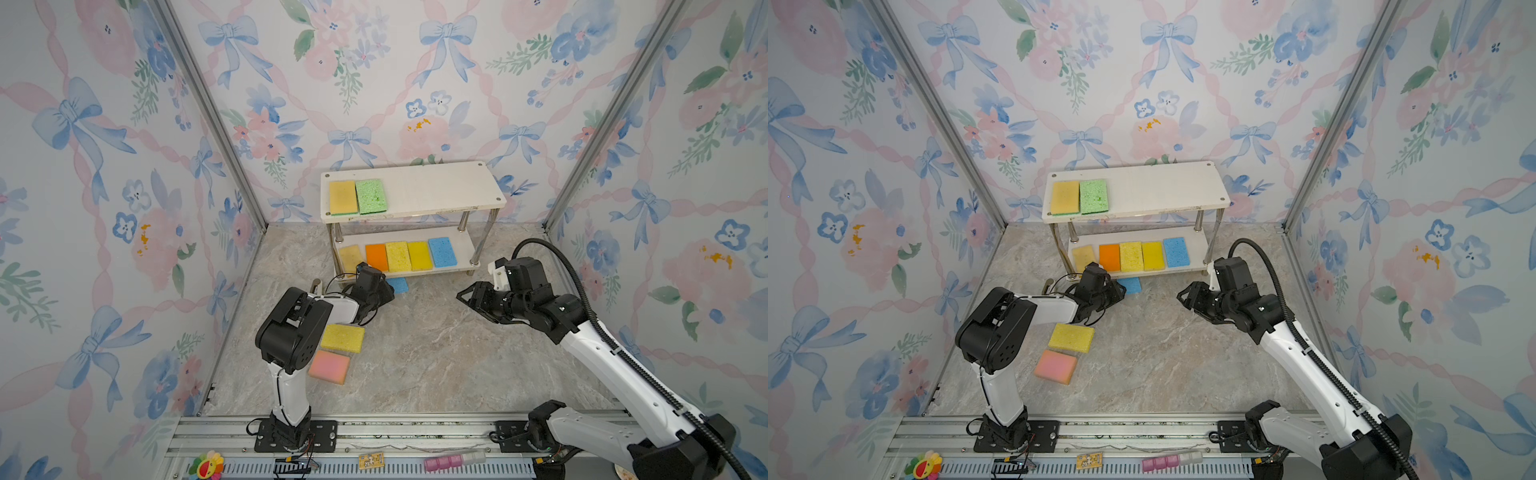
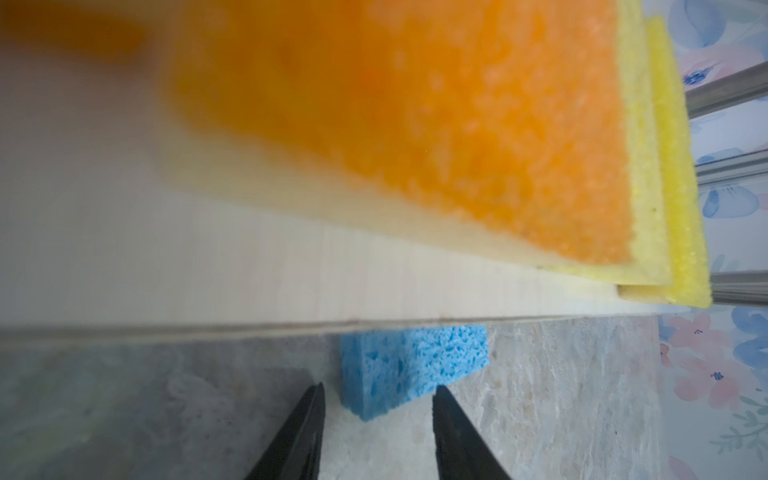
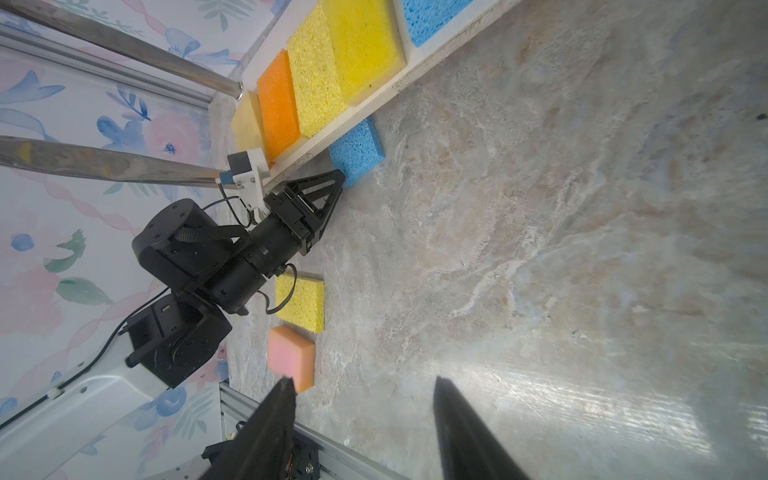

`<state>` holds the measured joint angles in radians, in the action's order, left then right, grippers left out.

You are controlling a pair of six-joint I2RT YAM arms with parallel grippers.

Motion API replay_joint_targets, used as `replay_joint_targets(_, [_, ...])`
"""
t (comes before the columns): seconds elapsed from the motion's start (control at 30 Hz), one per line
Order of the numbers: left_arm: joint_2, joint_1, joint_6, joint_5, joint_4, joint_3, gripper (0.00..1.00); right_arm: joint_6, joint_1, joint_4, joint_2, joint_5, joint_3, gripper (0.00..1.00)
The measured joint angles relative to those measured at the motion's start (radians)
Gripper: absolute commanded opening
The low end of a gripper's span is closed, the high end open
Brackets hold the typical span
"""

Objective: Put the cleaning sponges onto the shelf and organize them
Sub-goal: 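Withdraw the right gripper from the shelf while the left gripper moves toward the blue sponge, then grasp the blue sponge under the shelf with the left gripper and pull it out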

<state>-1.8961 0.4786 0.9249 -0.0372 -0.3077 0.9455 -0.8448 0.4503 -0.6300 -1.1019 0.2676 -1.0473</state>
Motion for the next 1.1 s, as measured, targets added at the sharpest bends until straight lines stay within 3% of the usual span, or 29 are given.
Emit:
replay_joint_targets(0.27, [-0.039, 0.001, 0.003, 0.023, 0.018, 0.052, 0.37, 0.000, 0.000, -0.004, 0.000, 0.000, 0.000, 0.57])
replay_joint_targets(0.6, [-0.045, 0.006, 0.014, 0.029, 0.036, 0.052, 0.01, 0.000, -0.005, -0.009, 0.000, -0.004, -0.006, 0.57])
replay_joint_targets(0.83, [0.003, 0.006, 0.010, -0.012, 0.034, -0.011, 0.00, 0.002, -0.004, -0.012, 0.000, -0.011, -0.006, 0.58])
replay_joint_targets(1.1, [0.179, 0.024, 0.003, -0.152, 0.107, -0.159, 0.00, 0.023, 0.011, -0.013, -0.070, 0.000, 0.005, 0.61])
